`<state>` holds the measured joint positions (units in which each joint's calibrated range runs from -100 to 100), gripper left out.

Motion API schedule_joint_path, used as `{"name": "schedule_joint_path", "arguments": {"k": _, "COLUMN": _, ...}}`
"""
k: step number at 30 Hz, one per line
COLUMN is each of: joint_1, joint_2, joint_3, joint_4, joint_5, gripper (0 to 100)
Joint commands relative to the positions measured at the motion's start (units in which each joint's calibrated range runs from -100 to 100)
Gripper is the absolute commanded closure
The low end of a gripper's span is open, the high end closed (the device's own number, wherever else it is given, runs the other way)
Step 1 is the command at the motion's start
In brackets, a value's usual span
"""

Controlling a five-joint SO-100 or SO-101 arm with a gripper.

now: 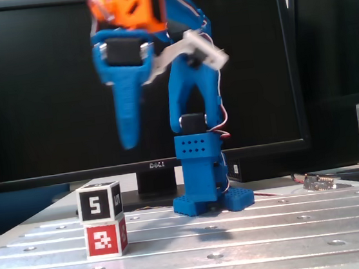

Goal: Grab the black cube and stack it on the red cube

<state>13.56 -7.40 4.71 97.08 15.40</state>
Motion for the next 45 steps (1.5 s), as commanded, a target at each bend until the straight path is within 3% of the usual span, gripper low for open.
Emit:
{"name": "schedule_joint_path", "arguments": {"k": 1, "joint_1": -7.32, "joint_2": -1.71, "joint_3": -2.77, "joint_4": -0.5, "joint_5": -5.2, "gripper": 88}}
{"name": "schedule_joint_path", "arguments": {"k": 6, "joint_1": -15.36, "joint_2": -2.21, "joint_3": 0.85, "joint_4": -6.31, "joint_5": -14.46, "gripper": 92}}
{"name": "schedule_joint_path", "arguments": {"k": 12, "joint_1": -18.32, "joint_2": -8.06, "joint_3": 13.79, "joint_4": -13.84, "joint_5": -17.77, "gripper": 93}}
{"name": "schedule_joint_path", "arguments": {"k": 23, "joint_1": -17.58, "joint_2": -29.78, "joint_3": 46.53, "joint_4": -29.74, "joint_5": -18.09, "gripper": 93}}
{"name": "schedule_joint_path", "arguments": {"k": 45, "joint_1": -17.51, "joint_2": -70.55, "joint_3": 79.19, "joint_4": -35.13, "joint_5": -18.09, "gripper": 93}}
